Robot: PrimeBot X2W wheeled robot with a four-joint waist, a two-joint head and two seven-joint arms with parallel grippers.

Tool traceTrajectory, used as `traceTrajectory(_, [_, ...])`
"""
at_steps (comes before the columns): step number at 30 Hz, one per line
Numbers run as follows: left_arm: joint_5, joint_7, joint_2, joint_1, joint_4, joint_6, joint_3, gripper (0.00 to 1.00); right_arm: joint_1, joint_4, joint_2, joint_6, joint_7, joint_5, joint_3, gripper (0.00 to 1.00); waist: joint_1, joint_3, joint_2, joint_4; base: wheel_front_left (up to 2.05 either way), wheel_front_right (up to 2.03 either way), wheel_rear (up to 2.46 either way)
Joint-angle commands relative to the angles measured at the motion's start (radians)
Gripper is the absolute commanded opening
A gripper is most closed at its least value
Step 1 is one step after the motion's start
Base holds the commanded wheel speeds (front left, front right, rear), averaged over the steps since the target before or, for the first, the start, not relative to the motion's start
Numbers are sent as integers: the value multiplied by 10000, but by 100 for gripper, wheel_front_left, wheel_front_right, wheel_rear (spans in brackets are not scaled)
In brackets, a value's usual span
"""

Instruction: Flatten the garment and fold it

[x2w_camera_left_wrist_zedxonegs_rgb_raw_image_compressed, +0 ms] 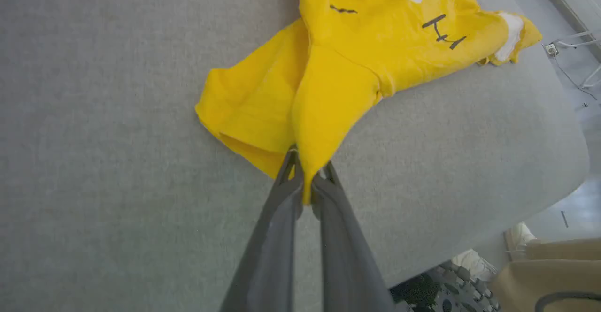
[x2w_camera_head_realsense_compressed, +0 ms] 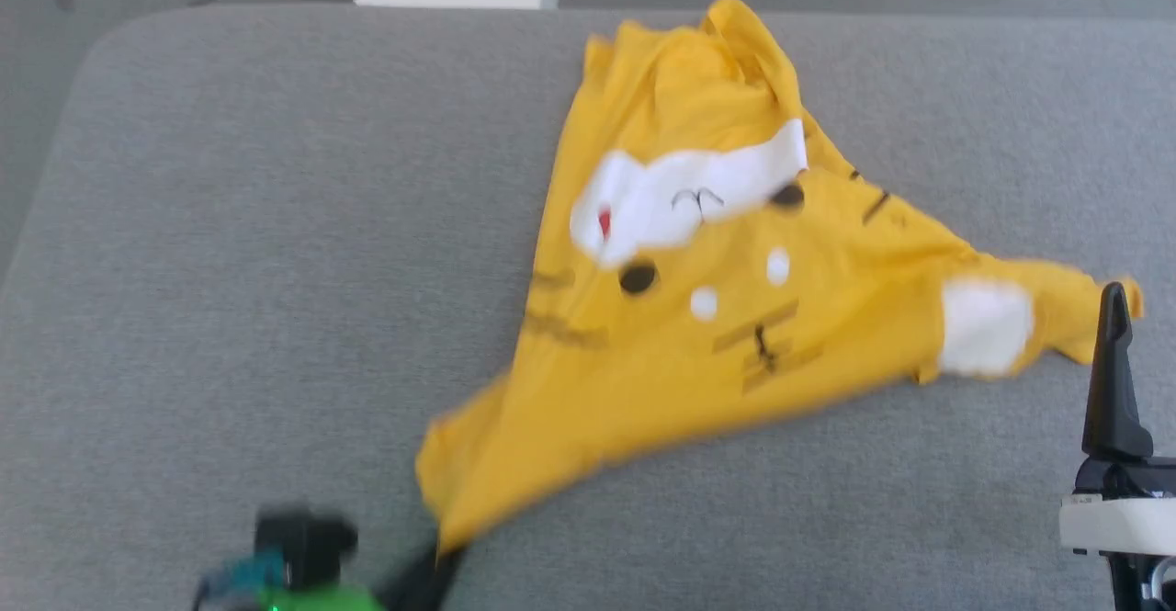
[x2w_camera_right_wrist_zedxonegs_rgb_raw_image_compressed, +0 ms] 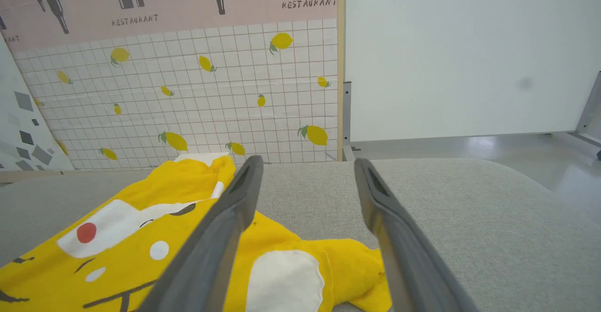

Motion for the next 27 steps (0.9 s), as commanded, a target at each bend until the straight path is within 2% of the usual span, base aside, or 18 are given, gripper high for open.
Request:
traceTrajectory(1, [-375, 176, 253, 683, -89, 88, -108, 0, 148, 60, 7, -13, 0, 71, -25, 100, 1, -525, 0, 452, 0, 0, 0])
traceTrajectory(4, [-994, 392, 381, 1448, -126, 44, -266, 0, 228, 150, 7, -13, 17, 94, -17, 100, 1, -705, 0, 556, 0, 0, 0])
traceTrajectory(5, [-1085, 319, 360, 1537, -50, 33, -222, 20, 249, 195, 7, -13, 17, 106, 1, 100, 1, -778, 0, 588, 0, 0, 0])
traceTrajectory(6, [-1059, 301, 384, 1548, 42, 38, -220, 100, 262, 233, 7, -13, 17, 116, 24, 100, 1, -843, 0, 607, 0, 0, 0])
traceTrajectory(10, [-1038, 145, 341, 1422, 44, -40, -102, 100, 319, 372, 7, -13, 18, 146, 180, 100, 1, -1092, 0, 599, 0, 0, 0])
traceTrajectory(15, [-1599, -92, 593, 1158, -924, -711, 543, 100, 462, 390, 7, -13, 13, 193, 155, 100, 1, -1274, 0, 536, 0, 0, 0])
traceTrajectory(16, [-1491, -190, 687, 973, -1019, -698, 741, 100, 470, 376, 7, -13, 13, 195, 159, 100, 1, -1244, 0, 510, 0, 0, 0])
traceTrajectory(19, [-398, -656, 835, -112, -794, -280, 1331, 100, 398, 296, 7, -13, -5, 223, 169, 100, 1, -1029, 0, 408, 0, 0, 0])
traceTrajectory(22, [543, -830, 443, -1338, -86, -45, 1327, 100, 322, 289, 7, -13, -22, 230, 188, 100, 1, -878, 0, 311, 0, 0, 0])
traceTrajectory(27, [1792, -192, -420, -3327, 1662, -169, 412, 100, 125, 218, 7, -13, -14, 131, 242, 100, 1, -606, 0, 37, 0, 0, 0])
